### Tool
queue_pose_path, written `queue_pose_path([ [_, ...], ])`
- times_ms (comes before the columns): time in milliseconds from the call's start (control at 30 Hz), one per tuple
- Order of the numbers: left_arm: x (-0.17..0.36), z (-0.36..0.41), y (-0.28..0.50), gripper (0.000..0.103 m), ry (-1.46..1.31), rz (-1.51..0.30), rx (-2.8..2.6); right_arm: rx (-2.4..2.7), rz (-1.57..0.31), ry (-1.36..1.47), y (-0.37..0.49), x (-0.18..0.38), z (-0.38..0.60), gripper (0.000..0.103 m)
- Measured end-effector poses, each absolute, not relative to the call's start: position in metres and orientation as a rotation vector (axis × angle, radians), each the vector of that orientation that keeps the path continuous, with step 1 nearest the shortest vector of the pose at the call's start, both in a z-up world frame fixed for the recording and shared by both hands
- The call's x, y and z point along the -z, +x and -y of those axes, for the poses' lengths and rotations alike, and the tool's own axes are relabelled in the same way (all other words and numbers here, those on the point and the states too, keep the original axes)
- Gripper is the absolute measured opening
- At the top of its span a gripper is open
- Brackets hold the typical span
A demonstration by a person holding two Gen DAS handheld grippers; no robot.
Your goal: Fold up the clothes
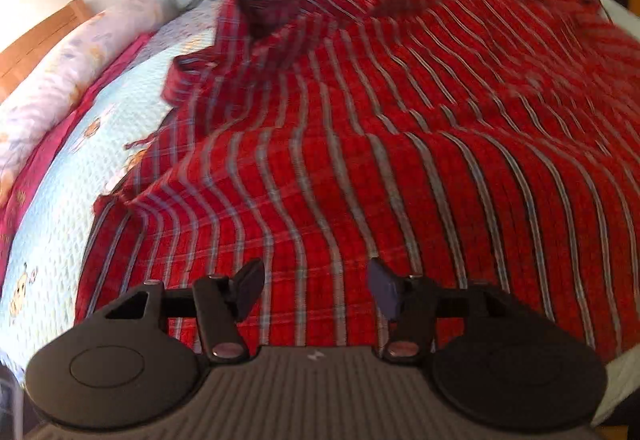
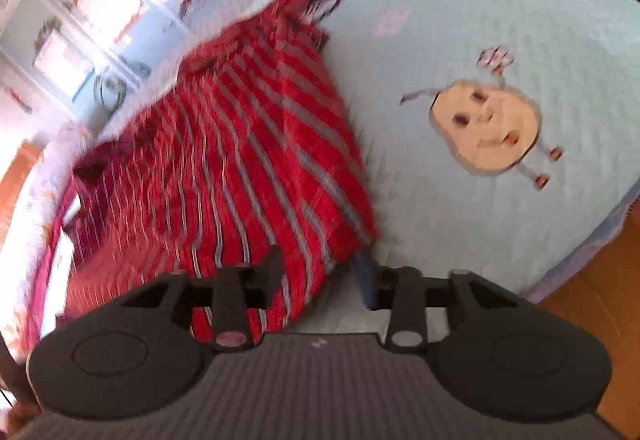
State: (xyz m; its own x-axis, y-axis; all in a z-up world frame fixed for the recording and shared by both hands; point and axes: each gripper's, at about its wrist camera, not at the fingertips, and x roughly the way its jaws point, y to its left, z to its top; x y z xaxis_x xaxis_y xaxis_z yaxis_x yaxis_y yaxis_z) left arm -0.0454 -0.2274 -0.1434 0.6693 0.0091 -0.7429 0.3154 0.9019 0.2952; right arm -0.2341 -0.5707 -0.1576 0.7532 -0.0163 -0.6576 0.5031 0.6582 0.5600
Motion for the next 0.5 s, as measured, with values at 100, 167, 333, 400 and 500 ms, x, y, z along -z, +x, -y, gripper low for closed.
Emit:
queue_pose_path([
  [100, 0.145, 0.242, -0.048, 0.06, 0.418, -0.792, 0.246, 0.317, -0.644, 0.854, -0.221, 0.168, 0.579, 0.06],
  [167, 0.146, 0.253, -0.05, 0.061, 0.434, -0.755, 0.292, 0.306, -0.641, 0.882, -0.209, 0.178, 0.584, 0.061],
  [333, 0.188, 0.293, -0.045, 0.076, 0.636, -0.789, 0.32, 0.325, -0.618, 0.944, -0.177, 0.201, 0.591, 0.062],
  [400, 0.188, 0.294, -0.046, 0.081, 0.683, -0.774, 0.303, 0.318, -0.589, 0.972, -0.167, 0.205, 0.594, 0.028],
  [500, 0.186, 0.287, -0.042, 0.081, 0.753, -0.786, 0.265, 0.297, -0.56, 0.887, -0.159, 0.193, 0.59, 0.002],
])
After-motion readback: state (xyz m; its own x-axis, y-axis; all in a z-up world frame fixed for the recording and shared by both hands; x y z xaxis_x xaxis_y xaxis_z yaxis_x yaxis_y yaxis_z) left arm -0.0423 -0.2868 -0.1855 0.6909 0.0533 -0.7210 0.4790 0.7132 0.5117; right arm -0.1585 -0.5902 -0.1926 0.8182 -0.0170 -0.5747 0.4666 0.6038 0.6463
